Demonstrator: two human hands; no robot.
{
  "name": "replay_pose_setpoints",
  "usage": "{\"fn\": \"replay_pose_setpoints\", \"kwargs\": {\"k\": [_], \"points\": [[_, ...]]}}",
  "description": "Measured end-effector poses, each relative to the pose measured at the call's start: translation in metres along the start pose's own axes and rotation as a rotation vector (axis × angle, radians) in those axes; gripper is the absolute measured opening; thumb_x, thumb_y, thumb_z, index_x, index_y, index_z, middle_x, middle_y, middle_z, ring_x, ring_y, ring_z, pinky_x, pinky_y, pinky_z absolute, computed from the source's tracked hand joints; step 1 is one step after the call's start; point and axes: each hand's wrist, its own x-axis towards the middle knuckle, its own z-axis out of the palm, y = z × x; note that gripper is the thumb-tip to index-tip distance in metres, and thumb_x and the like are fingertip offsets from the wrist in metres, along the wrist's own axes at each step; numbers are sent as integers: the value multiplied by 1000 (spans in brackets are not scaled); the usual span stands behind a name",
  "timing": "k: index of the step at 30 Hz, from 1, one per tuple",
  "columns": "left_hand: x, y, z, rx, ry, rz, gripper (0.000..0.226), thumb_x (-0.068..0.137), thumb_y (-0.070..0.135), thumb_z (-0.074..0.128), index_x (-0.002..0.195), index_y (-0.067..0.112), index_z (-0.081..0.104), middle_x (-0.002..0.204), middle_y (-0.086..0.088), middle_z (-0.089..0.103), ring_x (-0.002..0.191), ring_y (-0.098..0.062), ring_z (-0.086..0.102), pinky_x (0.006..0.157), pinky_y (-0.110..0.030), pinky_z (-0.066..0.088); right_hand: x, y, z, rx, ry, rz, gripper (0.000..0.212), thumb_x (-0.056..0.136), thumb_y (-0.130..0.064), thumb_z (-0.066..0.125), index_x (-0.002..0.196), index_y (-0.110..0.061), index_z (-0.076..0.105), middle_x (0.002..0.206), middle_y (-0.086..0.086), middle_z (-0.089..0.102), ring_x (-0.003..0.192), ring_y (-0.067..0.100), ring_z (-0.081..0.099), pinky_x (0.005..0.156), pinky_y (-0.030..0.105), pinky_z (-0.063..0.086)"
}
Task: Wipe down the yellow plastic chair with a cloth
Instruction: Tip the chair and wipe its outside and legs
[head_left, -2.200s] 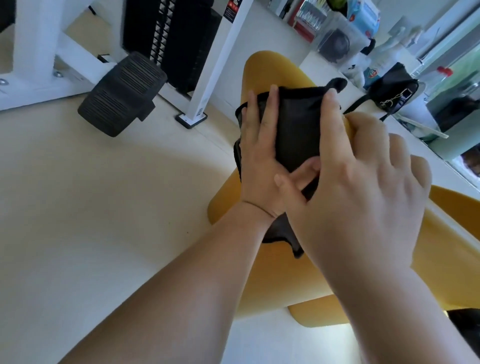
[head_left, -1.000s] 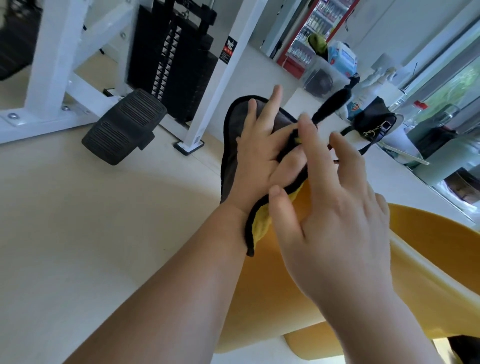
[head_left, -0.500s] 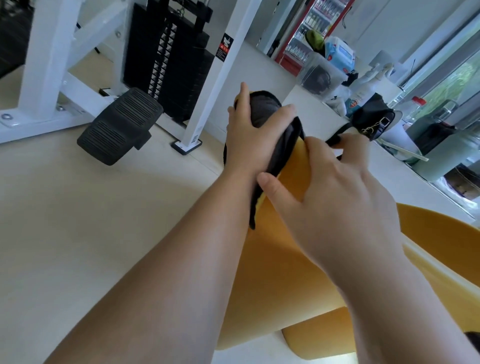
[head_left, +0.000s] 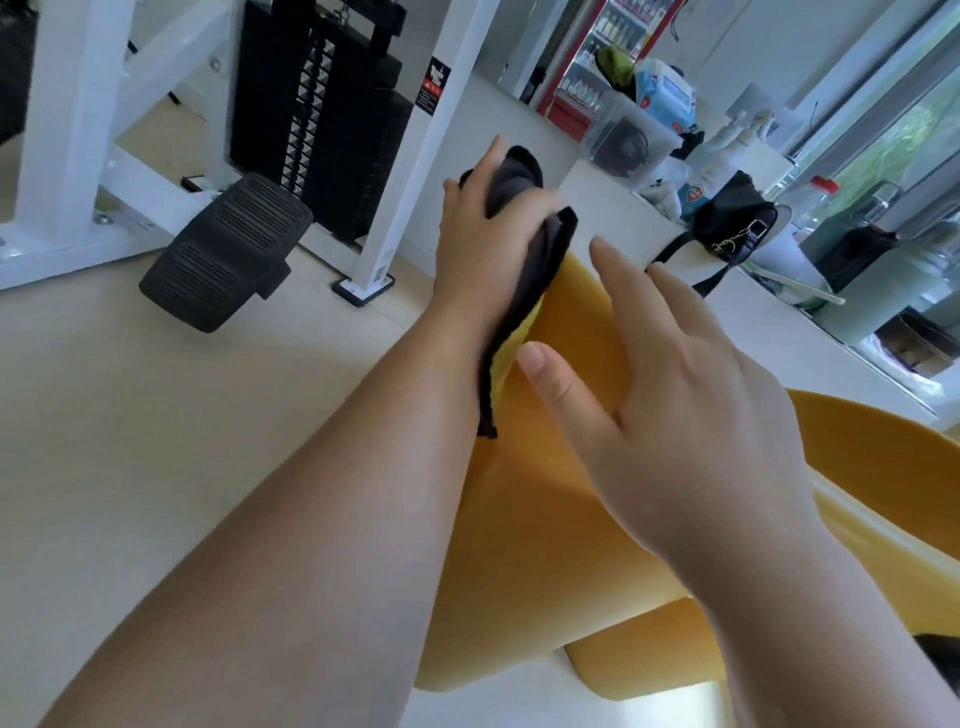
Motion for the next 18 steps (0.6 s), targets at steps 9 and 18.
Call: {"fn": "replay_pose_setpoints", "kwargs": {"k": [9,18], "points": [[-54,-33,24,38,66,350,63,92,65,44,151,50,29,166,0,25,153,-14,20,125,-49,20,-59,61,-13,117,224,170,52,102,-58,36,125,-26,70,93,-1,73,96,33,61,78,49,47],[-93,-50,38,26,119,410,84,93,68,50,157,19,23,163,-4,31,151,-18,28,125,-49,22,-88,88,-14,74,198,154,64,101,-64,27,85,-17,66,65,-3,51,68,29,47,63,39,33]]}}
